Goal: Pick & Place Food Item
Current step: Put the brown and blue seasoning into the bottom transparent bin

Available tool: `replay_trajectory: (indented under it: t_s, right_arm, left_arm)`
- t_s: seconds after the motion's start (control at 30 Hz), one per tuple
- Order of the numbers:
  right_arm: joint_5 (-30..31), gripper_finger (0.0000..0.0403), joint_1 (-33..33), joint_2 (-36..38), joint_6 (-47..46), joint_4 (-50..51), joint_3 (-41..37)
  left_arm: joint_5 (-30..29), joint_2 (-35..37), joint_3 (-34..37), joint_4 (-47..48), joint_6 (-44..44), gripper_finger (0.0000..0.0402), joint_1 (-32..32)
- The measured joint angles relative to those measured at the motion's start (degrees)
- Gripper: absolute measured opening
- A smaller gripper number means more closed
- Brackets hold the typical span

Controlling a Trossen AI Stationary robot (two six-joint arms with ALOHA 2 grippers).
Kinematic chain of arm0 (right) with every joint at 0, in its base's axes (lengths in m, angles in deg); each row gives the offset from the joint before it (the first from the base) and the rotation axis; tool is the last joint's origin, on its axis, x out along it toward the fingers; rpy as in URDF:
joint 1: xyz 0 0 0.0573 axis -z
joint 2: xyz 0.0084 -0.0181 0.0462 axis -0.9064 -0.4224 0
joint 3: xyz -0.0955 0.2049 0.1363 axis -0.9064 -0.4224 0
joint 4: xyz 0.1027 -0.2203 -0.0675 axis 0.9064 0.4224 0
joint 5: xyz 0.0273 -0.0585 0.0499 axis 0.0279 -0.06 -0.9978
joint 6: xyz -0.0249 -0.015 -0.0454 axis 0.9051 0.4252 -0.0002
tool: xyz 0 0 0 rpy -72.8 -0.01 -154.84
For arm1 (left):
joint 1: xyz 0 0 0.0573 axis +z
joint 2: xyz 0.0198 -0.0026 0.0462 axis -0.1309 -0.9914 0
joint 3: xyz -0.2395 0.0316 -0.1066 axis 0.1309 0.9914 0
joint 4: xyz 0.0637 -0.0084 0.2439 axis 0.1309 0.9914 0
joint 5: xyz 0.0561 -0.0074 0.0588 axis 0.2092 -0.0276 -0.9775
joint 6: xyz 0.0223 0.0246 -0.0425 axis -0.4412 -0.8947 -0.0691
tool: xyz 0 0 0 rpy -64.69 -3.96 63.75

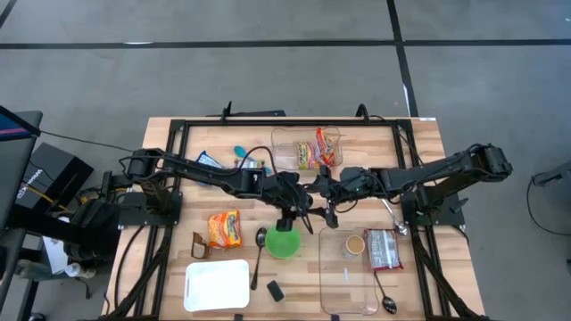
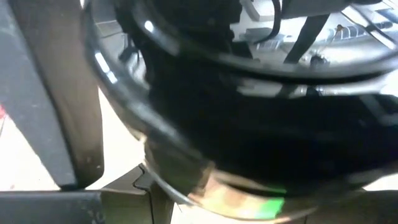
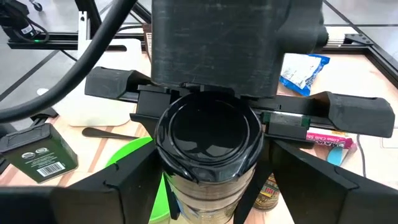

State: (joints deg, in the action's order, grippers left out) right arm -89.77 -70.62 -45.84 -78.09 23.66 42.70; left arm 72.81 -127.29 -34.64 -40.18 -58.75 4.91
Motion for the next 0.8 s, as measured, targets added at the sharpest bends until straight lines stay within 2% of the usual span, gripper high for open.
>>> replay_trajectory:
  t_s: [0.57, 0.8]
  right_arm:
    - [-0.02, 0.0277, 0.00, 0.00, -1.42, -0.15, 0.02]
    - [-0.02, 0.0248, 0.00, 0.07, -1.51, -0.09, 0.02]
  left_arm:
    - [-0.11, -0.05, 0.00, -0.56, 2.76, 0.0183, 0.06]
    - [-0.18, -0.08, 0.00, -1.21, 3.30, 0.0183, 0.07]
